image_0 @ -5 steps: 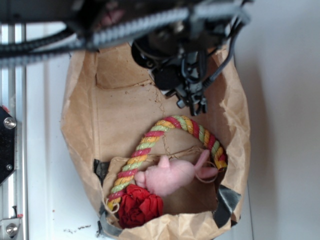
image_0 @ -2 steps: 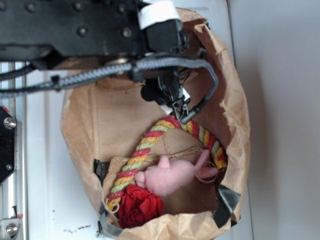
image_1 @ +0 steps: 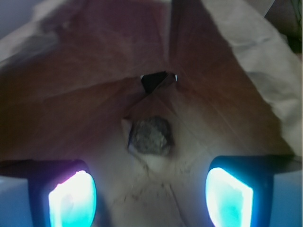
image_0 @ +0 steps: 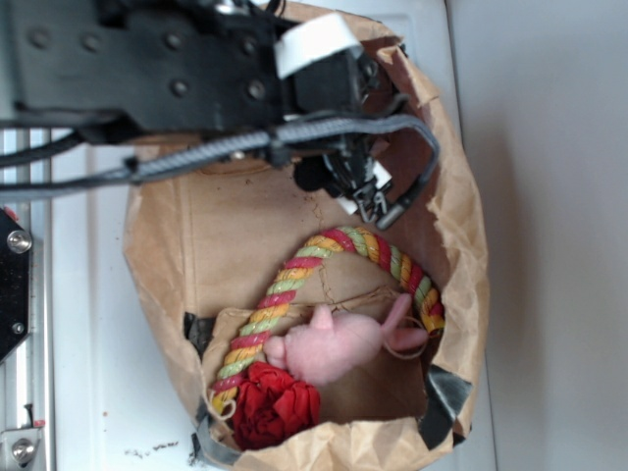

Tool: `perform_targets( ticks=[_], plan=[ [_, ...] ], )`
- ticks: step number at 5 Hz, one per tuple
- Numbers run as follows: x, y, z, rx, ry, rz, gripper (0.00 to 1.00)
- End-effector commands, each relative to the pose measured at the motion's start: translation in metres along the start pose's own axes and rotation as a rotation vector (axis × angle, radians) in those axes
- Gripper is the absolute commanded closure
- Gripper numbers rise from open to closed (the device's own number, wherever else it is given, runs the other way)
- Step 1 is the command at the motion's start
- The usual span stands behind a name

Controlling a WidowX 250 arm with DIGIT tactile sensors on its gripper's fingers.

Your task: Grab the rock.

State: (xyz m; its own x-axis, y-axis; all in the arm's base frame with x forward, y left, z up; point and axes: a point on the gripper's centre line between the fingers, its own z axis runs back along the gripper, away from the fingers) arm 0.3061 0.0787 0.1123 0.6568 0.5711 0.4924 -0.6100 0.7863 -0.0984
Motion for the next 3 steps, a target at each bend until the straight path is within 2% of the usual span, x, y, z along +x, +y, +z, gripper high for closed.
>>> perform_targets(
  ticks=[1, 3],
  plan=[
    [0.011, -0.003, -0.002, -0.017, -0.11, -0.001, 0.0],
    [0.003, -0.002, -0.013, -0.017, -0.161, -0.016, 0.0]
  ],
)
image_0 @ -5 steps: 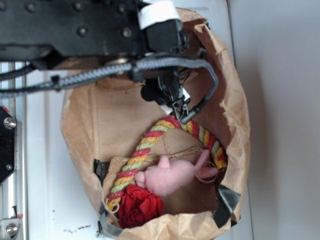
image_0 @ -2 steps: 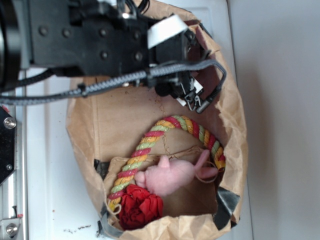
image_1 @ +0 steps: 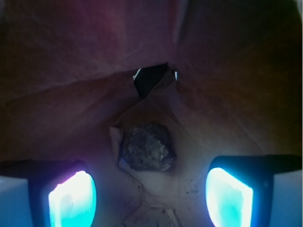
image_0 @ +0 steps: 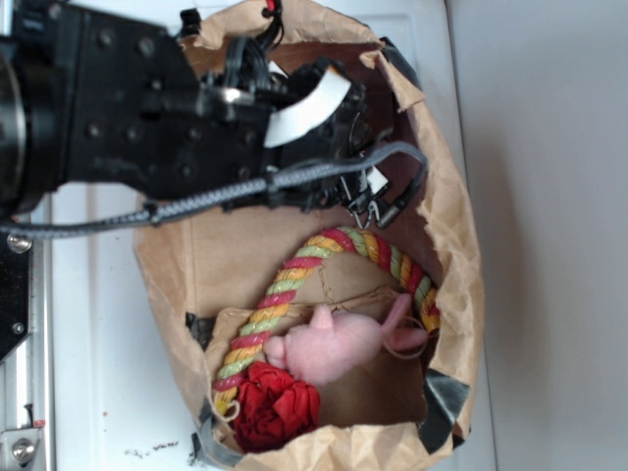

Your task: Grab the rock.

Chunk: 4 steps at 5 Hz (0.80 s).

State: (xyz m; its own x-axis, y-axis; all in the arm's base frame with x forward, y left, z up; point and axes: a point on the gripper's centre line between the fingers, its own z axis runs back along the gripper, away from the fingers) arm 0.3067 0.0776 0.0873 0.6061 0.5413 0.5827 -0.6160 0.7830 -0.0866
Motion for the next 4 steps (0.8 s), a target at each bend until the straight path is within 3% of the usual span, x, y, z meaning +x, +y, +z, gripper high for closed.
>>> perform_targets(
  ticks=[1, 4],
  plan=[
    [0.011, -0.006, 0.002, -0.033, -0.067, -0.013, 0.0],
    [0.009, -0.015, -0.017, -0.029, -0.109, -0.001, 0.0]
  ],
)
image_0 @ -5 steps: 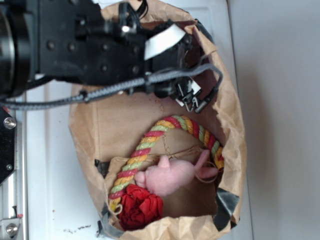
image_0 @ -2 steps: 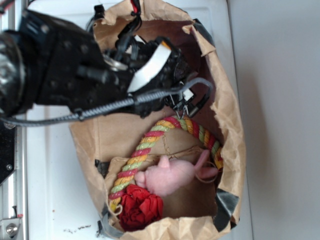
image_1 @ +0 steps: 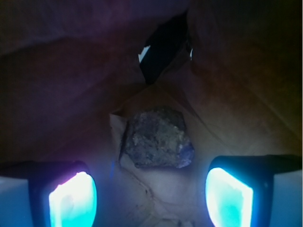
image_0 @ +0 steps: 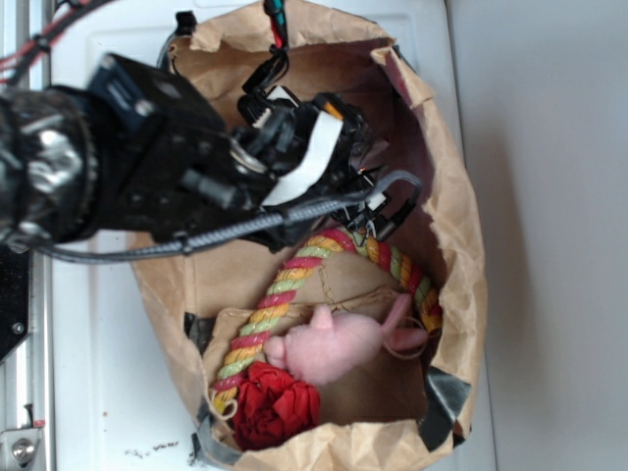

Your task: Grab the rock.

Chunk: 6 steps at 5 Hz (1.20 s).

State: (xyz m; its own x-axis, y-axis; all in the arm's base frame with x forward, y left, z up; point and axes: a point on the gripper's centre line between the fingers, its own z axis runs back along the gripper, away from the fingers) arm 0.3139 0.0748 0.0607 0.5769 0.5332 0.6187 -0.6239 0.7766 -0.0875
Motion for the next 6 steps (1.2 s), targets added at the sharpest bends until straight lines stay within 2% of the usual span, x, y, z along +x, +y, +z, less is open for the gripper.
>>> perform_targets(
  ticks=[1, 4, 6],
  plan=[
    [0.025, -0.014, -0.003, -0.039, -0.092, 0.014, 0.0],
    [0.031, -0.016, -0.02, 0.009, -0.189, 0.043, 0.0],
    [0.044, -0.018, -0.025, 0.076, -0.228, 0.129, 0.0]
  ],
)
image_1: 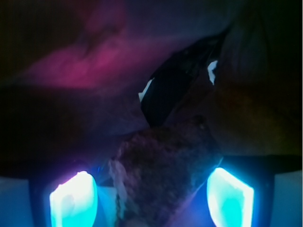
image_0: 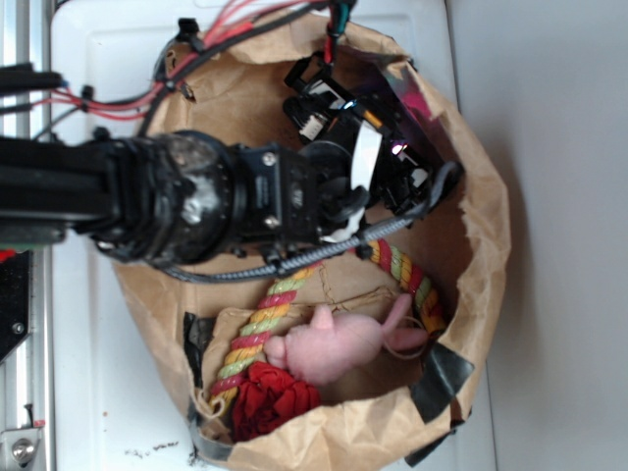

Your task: Grab the rock.

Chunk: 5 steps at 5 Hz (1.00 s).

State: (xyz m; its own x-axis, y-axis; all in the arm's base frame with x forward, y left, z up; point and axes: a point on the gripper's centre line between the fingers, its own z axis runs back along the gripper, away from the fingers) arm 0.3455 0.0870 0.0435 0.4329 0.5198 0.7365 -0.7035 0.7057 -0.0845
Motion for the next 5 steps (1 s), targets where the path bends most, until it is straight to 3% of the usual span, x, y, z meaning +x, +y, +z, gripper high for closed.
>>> perform_targets(
  ticks=[1, 2, 5],
  plan=[
    [0.0334, -0.0135, 0.0007, 0.021, -0.054, 0.075, 0.0],
    [0.0337, -0.0138, 0.0001, 0.028, -0.043, 0.082, 1.0],
    [0.0309, -0.0128, 0.0018, 0.026, -0.07, 0.076, 1.0]
  ],
)
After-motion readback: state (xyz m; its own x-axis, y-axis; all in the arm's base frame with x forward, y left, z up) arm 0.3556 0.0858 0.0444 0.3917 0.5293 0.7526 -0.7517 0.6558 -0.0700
